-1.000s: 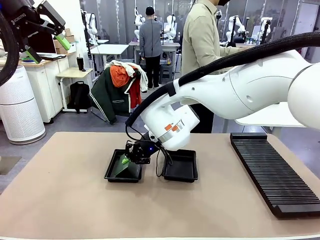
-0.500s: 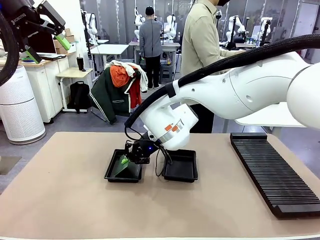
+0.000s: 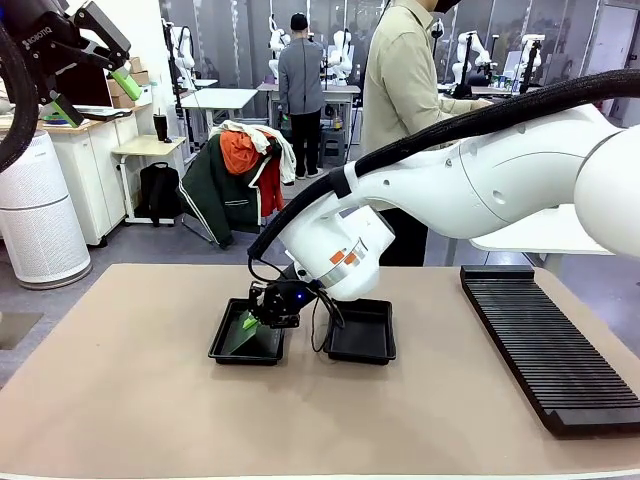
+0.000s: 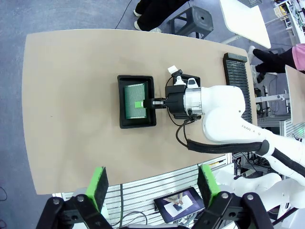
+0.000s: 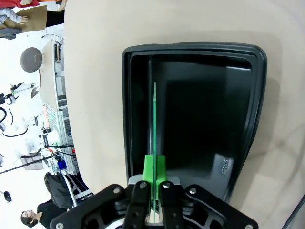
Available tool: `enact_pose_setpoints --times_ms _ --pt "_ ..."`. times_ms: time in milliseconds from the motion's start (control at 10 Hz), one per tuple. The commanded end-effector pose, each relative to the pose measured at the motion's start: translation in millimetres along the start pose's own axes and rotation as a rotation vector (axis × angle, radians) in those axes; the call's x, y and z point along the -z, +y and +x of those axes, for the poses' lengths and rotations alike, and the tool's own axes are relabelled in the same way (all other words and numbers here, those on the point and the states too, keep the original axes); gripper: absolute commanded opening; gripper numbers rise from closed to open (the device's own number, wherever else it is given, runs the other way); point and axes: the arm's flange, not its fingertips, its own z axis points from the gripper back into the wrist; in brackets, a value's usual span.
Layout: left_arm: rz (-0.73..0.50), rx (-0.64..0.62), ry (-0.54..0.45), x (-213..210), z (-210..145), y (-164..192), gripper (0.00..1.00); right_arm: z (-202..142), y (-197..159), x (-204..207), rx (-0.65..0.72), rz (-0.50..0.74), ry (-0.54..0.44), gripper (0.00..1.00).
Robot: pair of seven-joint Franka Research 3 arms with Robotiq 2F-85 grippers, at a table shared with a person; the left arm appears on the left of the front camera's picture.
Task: Inspect and transfer BCBs to ESD trays.
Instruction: Pick up the Blank PCB from the PCB Rack and place it in the left ESD tray.
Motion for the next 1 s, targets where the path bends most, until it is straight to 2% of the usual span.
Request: enact_pose_setpoints --times_ms 0,400,500,600,700,800,900 --pt "0.011 0.002 0.010 -2 -1 2 1.00 -1 8 0 0.019 -0.065 -0.020 0.10" --pt "0.011 0.002 0.010 -2 -1 2 1.00 -2 20 -2 0.017 -0.130 -0.034 0.35" --pt "0.011 0.002 0.010 -2 -1 2 1.00 -2 23 -4 0.005 -0.151 -0.048 0.27" --pt "0.011 0.002 0.010 -2 -1 2 1.00 -3 27 -5 0.002 -0.187 -0.051 0.49" --pt "0.011 0.002 0.010 -2 -1 2 1.00 -3 31 -9 -0.005 -0.217 -0.058 0.44" --pt "0.011 0.002 0.010 -2 -1 2 1.00 -4 38 -13 -0.018 -0.254 -0.062 0.68" --pt "0.011 0.002 0.010 -2 -1 2 1.00 -5 46 -18 -0.029 -0.285 -0.067 0.63"
